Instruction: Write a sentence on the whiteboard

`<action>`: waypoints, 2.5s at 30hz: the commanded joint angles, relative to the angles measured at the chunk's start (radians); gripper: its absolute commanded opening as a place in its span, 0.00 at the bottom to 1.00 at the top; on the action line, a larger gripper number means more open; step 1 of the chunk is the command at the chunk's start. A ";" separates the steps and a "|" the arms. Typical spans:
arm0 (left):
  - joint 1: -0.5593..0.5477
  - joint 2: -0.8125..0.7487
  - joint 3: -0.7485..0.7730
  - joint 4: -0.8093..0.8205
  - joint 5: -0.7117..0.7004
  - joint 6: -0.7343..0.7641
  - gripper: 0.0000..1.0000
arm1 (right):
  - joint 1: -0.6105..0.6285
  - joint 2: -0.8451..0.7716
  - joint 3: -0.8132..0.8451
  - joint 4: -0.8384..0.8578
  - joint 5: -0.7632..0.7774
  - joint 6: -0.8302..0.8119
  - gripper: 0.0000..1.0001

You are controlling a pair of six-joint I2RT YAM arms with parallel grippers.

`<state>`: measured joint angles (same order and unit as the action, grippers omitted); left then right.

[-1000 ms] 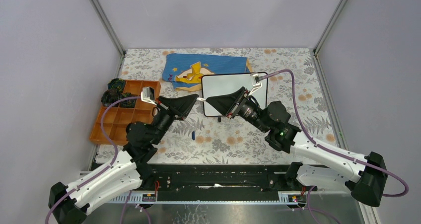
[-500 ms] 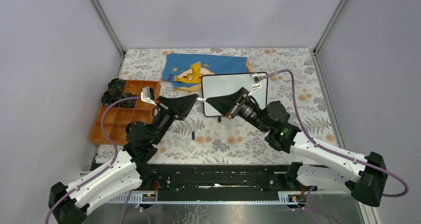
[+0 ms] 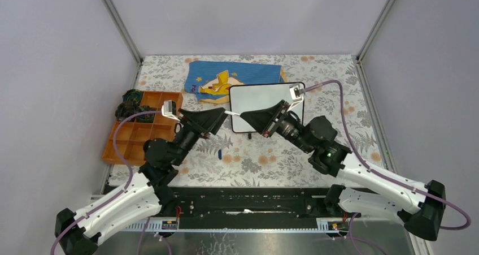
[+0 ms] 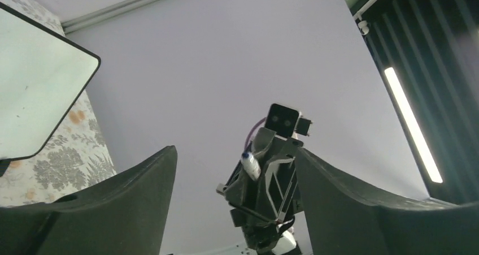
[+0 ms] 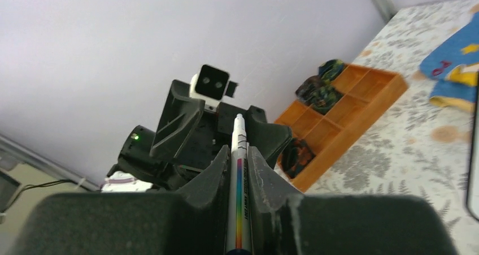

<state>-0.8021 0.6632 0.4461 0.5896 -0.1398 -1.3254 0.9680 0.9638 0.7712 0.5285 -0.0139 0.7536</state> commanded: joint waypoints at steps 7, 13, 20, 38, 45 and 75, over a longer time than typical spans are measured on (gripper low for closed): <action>-0.003 -0.162 0.162 -0.548 -0.102 0.519 0.97 | 0.004 -0.184 0.216 -0.592 0.353 -0.392 0.00; -0.003 0.016 0.366 -0.908 -0.187 0.867 0.98 | 0.004 -0.203 0.210 -0.823 0.668 -0.482 0.00; 0.000 0.197 0.383 -0.838 -0.057 0.986 0.99 | 0.004 -0.228 0.044 -0.767 0.739 -0.431 0.00; 0.484 0.354 0.274 -0.356 0.488 0.765 0.99 | 0.003 -0.255 -0.099 -0.645 0.627 -0.411 0.00; 0.560 0.505 0.263 -0.096 0.774 0.849 0.99 | 0.002 -0.263 -0.090 -0.633 0.542 -0.448 0.00; 0.620 1.102 0.209 0.547 1.052 0.639 0.89 | 0.002 -0.393 -0.088 -0.686 0.421 -0.490 0.00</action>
<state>-0.1745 1.7355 0.6537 0.9943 0.9054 -0.6830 0.9684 0.5583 0.6624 -0.1970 0.4244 0.2665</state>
